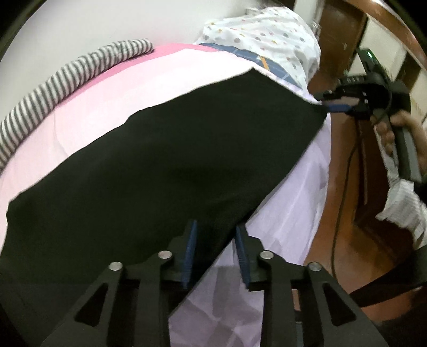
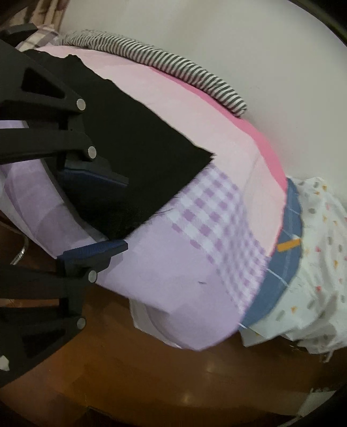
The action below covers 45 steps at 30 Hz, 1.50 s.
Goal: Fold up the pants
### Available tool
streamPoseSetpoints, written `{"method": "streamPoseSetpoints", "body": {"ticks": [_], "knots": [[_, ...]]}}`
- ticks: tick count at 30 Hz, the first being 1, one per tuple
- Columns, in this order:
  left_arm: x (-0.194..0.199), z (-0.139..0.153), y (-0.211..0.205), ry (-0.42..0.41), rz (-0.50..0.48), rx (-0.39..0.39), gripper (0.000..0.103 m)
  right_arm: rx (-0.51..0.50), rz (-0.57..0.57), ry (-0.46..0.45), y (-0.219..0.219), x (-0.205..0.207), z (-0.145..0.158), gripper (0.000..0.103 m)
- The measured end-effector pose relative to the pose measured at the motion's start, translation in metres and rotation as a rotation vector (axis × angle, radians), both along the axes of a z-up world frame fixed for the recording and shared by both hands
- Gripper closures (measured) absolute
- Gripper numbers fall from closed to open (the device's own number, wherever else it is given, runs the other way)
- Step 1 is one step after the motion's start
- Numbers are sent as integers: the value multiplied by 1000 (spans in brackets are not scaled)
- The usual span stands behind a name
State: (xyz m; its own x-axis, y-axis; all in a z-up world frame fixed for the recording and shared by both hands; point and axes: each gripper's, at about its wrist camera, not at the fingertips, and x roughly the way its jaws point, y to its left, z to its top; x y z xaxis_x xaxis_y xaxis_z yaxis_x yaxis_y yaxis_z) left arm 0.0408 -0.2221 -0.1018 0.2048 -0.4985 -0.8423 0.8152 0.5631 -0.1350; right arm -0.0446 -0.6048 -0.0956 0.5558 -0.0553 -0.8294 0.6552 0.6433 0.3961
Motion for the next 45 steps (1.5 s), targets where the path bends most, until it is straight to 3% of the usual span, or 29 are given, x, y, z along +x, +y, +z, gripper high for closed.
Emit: {"method": "streamPoseSetpoints", "body": {"ticks": [5, 8, 13, 17, 24, 29, 37, 40, 42, 45], "knots": [[5, 33, 40, -25, 68, -110, 64, -95, 54, -26, 14, 10, 38, 64], [16, 48, 80, -79, 179, -147, 59, -111, 210, -67, 47, 45, 60, 64], [44, 54, 162, -160, 449, -123, 58, -87, 489, -96, 125, 116, 70, 64], [63, 48, 227, -206, 671, -62, 58, -58, 738, -85, 208, 177, 65, 64], [88, 40, 311, -218, 881, 8, 58, -37, 1074, -34, 338, 243, 42, 64], [95, 32, 346, -186, 954, 25, 58, -39, 1193, 26, 398, 276, 19, 64], [97, 12, 366, -134, 976, 1, 58, -19, 1278, 102, 442, 302, -14, 65], [98, 9, 367, -123, 972, -10, 58, 5, 1322, 117, 456, 305, -17, 73], [100, 10, 370, -115, 970, -19, 58, -37, 1334, 107, 462, 305, -15, 90], [101, 11, 372, -113, 963, -18, 58, -21, 1325, 78, 456, 309, -7, 95]]}}
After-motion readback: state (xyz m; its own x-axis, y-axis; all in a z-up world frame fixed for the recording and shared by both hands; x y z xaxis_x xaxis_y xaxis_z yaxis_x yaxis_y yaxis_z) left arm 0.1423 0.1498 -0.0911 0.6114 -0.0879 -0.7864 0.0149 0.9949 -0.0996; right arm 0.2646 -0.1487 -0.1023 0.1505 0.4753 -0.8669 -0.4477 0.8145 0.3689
